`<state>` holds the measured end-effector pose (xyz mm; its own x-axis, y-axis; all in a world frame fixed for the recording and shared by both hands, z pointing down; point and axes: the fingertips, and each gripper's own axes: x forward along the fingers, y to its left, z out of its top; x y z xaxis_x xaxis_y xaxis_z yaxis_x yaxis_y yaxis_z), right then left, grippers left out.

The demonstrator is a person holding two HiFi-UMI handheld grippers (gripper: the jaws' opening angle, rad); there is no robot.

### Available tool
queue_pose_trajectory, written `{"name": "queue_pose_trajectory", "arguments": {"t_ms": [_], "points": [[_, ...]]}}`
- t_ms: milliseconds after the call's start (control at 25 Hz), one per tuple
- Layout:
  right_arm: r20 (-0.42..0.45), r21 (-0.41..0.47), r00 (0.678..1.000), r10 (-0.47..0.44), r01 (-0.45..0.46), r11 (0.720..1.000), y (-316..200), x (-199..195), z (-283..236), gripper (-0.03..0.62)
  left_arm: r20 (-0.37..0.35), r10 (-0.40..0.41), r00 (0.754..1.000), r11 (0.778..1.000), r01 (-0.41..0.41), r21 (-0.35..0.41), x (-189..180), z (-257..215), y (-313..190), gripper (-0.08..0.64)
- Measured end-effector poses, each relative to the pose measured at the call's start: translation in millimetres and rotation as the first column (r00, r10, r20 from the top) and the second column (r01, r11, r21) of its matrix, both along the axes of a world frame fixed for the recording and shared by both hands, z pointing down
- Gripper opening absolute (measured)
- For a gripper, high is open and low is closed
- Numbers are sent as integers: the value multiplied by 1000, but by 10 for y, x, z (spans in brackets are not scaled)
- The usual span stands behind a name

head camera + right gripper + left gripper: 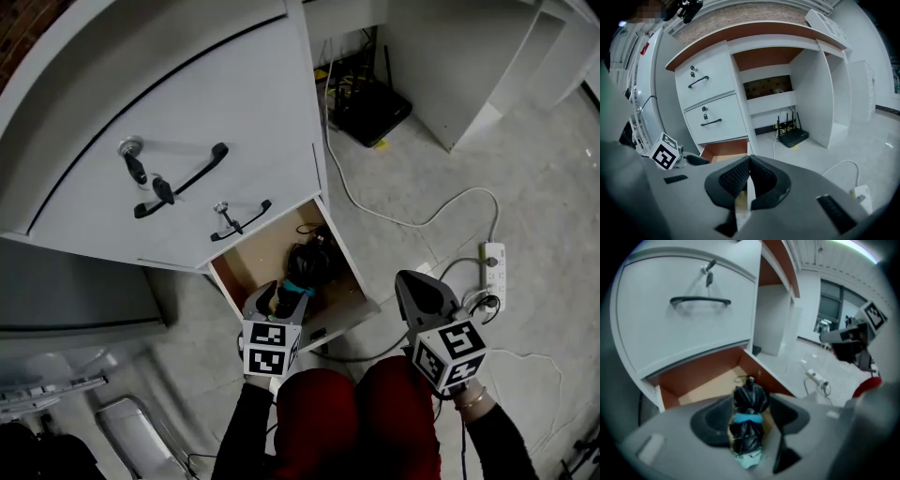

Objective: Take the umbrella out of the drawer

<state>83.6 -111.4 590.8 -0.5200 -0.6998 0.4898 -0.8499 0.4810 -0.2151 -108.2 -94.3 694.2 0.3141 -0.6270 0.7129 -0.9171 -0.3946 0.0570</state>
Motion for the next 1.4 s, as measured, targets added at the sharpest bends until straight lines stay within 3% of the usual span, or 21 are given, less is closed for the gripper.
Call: {"name": "queue_pose_trajectory", "arguments": {"t_ms": [440, 920, 1400], "points": [[32, -25, 994, -108, 109, 994, -190, -382, 246, -2, 15, 62, 998, 991, -60, -119, 98, 528, -112, 285], [64, -63, 990, -125, 129, 990, -250, -840, 418, -2, 80, 113, 990, 965, -91, -246, 151, 1086, -170, 285], [41, -81, 986, -159, 162, 984, -110, -1114, 661, -3, 151, 116, 982, 962, -73, -265, 207, 1370, -247, 291]]}}
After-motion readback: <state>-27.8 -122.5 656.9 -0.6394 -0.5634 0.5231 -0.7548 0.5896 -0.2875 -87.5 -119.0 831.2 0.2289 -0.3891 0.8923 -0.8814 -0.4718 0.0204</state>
